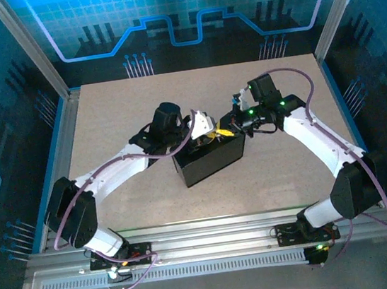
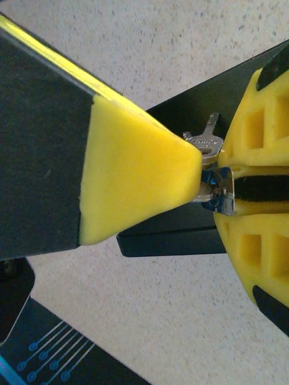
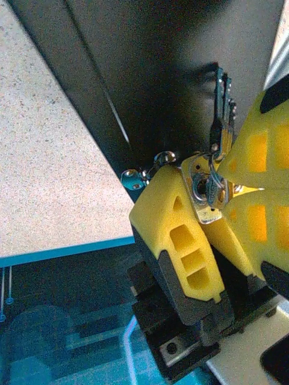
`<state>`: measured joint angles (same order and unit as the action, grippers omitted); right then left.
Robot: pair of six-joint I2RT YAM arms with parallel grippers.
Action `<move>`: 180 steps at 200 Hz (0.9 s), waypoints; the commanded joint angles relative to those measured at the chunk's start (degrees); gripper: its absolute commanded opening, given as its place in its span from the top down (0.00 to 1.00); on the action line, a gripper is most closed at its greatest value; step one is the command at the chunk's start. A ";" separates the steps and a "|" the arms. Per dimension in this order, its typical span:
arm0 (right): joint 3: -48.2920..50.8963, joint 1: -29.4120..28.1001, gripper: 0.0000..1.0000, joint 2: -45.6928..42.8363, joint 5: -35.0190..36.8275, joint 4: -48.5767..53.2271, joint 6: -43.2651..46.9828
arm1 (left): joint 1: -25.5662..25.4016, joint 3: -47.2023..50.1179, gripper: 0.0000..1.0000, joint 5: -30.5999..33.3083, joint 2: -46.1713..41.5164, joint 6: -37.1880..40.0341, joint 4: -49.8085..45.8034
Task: Unlock the padlock with the key
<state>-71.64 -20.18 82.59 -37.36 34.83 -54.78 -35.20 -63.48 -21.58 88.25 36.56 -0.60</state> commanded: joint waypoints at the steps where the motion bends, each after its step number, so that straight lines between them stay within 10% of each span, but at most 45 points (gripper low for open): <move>1: 0.77 -3.00 1.00 -0.62 -2.50 -2.62 -9.79 | -2.45 0.96 1.00 1.59 -1.66 2.52 8.04; 56: 2.21 -2.52 1.00 -1.31 -2.63 -3.74 -13.18 | -2.45 2.73 1.00 2.52 -2.82 4.05 10.97; 80: -1.58 -0.22 1.00 -0.88 -2.46 3.63 -3.89 | -1.04 1.48 0.98 -1.27 -2.56 3.60 6.57; 121: -8.42 4.15 0.67 0.13 -2.27 14.31 15.74 | 3.07 -1.43 0.99 -12.73 -2.40 3.69 -3.21; 180: -11.10 3.51 0.69 4.07 -6.50 14.24 37.57 | 4.34 -3.32 1.00 -18.32 -2.10 3.27 -7.03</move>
<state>-81.78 -16.05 84.90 -40.86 47.22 -30.09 -31.27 -64.10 -33.41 87.20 39.35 -5.98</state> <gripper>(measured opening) 0.318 0.172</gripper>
